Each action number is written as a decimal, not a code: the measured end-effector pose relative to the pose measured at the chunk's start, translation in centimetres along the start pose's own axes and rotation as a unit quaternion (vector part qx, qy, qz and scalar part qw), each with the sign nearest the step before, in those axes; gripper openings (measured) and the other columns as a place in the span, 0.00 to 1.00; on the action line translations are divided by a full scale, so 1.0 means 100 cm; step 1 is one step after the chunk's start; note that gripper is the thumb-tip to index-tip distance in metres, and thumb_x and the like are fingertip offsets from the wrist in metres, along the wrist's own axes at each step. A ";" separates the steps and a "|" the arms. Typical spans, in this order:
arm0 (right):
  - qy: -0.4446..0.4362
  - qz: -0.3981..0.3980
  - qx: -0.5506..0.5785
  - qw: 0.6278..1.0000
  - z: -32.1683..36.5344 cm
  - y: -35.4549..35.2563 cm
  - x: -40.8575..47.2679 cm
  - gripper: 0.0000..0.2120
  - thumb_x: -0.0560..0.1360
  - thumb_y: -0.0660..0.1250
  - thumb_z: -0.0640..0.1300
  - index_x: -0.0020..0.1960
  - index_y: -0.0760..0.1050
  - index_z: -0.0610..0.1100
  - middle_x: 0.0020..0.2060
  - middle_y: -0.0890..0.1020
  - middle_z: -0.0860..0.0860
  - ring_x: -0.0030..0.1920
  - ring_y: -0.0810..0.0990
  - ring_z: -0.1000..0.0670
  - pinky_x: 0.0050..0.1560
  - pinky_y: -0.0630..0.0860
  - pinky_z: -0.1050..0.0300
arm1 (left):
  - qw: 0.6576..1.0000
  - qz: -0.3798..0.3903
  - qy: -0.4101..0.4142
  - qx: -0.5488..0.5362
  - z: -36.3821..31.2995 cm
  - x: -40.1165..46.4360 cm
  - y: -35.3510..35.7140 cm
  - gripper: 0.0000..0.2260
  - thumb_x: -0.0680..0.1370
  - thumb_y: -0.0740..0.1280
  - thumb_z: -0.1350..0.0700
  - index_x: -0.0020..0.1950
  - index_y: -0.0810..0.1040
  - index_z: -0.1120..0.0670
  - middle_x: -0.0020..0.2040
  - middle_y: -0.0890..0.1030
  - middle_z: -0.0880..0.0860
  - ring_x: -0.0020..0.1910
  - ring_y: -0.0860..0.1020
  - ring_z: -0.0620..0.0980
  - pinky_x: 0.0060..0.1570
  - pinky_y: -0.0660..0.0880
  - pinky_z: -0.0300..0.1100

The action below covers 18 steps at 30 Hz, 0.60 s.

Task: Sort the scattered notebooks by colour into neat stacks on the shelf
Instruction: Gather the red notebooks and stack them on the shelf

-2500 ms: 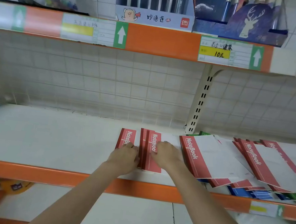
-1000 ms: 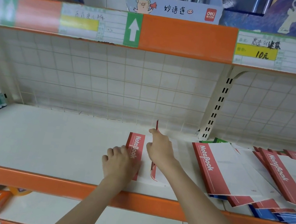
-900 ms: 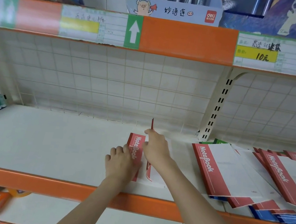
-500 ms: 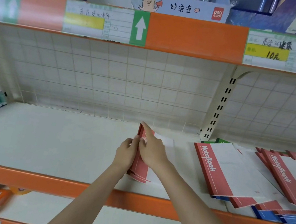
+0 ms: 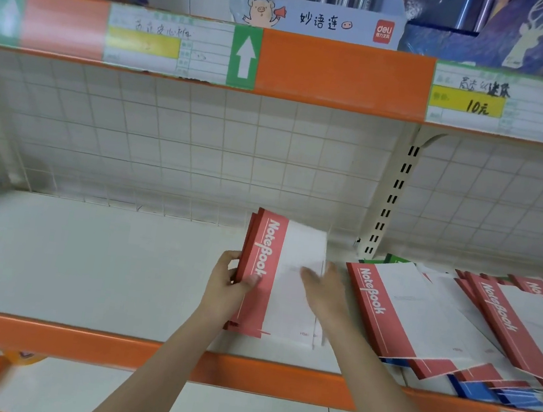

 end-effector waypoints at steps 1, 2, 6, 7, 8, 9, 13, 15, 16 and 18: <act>0.015 0.003 0.086 0.996 0.001 -0.002 0.000 0.16 0.76 0.63 0.46 0.63 0.69 0.44 0.56 0.78 0.47 0.50 0.77 0.49 0.50 0.74 0.54 | 1.000 0.007 0.018 -0.017 -0.003 -0.002 -0.001 0.14 0.77 0.68 0.58 0.60 0.68 0.51 0.50 0.81 0.47 0.43 0.80 0.40 0.35 0.74 0.29; 0.017 0.006 0.162 0.987 0.004 -0.005 0.000 0.12 0.76 0.65 0.45 0.58 0.72 0.45 0.55 0.79 0.47 0.51 0.78 0.47 0.52 0.75 0.51 | 0.999 0.010 0.037 -0.029 -0.006 -0.003 -0.003 0.14 0.77 0.68 0.59 0.60 0.68 0.51 0.50 0.81 0.47 0.43 0.81 0.39 0.36 0.75 0.29; -0.117 0.034 0.304 0.945 0.025 -0.016 -0.007 0.09 0.76 0.65 0.37 0.55 0.75 0.47 0.50 0.84 0.51 0.53 0.82 0.48 0.52 0.79 0.54 | 0.994 0.011 0.103 -0.045 -0.030 -0.004 -0.007 0.10 0.79 0.64 0.63 0.57 0.70 0.51 0.52 0.80 0.48 0.49 0.80 0.45 0.43 0.77 0.34; -0.143 0.036 0.324 0.934 0.028 -0.017 -0.010 0.11 0.76 0.64 0.35 0.57 0.75 0.46 0.50 0.84 0.52 0.53 0.82 0.51 0.49 0.80 0.59 | 0.992 0.013 0.113 -0.055 -0.035 -0.004 -0.007 0.10 0.79 0.64 0.63 0.56 0.71 0.51 0.53 0.80 0.49 0.51 0.80 0.47 0.46 0.78 0.37; -0.160 0.034 0.336 0.928 0.030 -0.017 -0.013 0.12 0.76 0.64 0.34 0.58 0.75 0.46 0.49 0.84 0.53 0.52 0.82 0.53 0.48 0.79 0.61 | 0.991 0.014 0.116 -0.069 -0.039 -0.004 -0.006 0.09 0.79 0.65 0.61 0.56 0.72 0.50 0.53 0.80 0.49 0.52 0.80 0.48 0.48 0.78 0.39; -0.166 0.030 0.339 0.926 0.030 -0.016 -0.015 0.12 0.76 0.64 0.35 0.57 0.75 0.47 0.49 0.84 0.54 0.53 0.82 0.53 0.49 0.78 0.61 | 0.989 0.015 0.116 -0.085 -0.043 -0.004 -0.005 0.09 0.79 0.65 0.60 0.57 0.72 0.49 0.54 0.80 0.49 0.51 0.80 0.48 0.49 0.79 0.41; -0.155 0.053 0.313 0.935 0.021 -0.005 -0.020 0.12 0.77 0.64 0.42 0.60 0.74 0.51 0.52 0.83 0.58 0.56 0.79 0.58 0.52 0.75 0.64 | 0.986 -0.002 0.097 -0.134 -0.043 -0.003 -0.001 0.09 0.76 0.70 0.54 0.55 0.76 0.48 0.49 0.83 0.47 0.46 0.83 0.45 0.41 0.80 0.37; -0.145 0.077 0.292 0.942 0.015 0.002 -0.021 0.16 0.78 0.62 0.41 0.65 0.70 0.52 0.54 0.81 0.62 0.56 0.78 0.63 0.52 0.73 0.67 | 0.988 -0.014 0.066 -0.138 -0.035 -0.001 0.003 0.10 0.74 0.71 0.51 0.54 0.78 0.48 0.47 0.84 0.47 0.45 0.83 0.46 0.42 0.80 0.39; -0.137 0.083 0.287 0.944 0.011 0.006 -0.020 0.17 0.79 0.61 0.40 0.65 0.69 0.52 0.55 0.80 0.63 0.56 0.77 0.64 0.54 0.71 0.66 | 0.990 -0.018 0.056 -0.129 -0.029 -0.001 0.005 0.11 0.74 0.71 0.51 0.55 0.78 0.49 0.47 0.84 0.47 0.46 0.83 0.46 0.43 0.79 0.38; -0.120 0.087 0.280 0.949 0.003 0.013 -0.019 0.16 0.79 0.58 0.39 0.64 0.69 0.55 0.55 0.78 0.65 0.56 0.75 0.68 0.54 0.70 0.65 | 0.993 -0.019 0.050 -0.100 -0.017 0.000 0.008 0.12 0.74 0.71 0.51 0.57 0.77 0.49 0.49 0.84 0.47 0.46 0.82 0.44 0.41 0.77 0.32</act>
Point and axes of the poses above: each hand's wrist, its own x-axis towards the middle knuckle, its own y-axis out of the palm, z = x × y, the point moved 3 cm from there along x, towards the middle knuckle
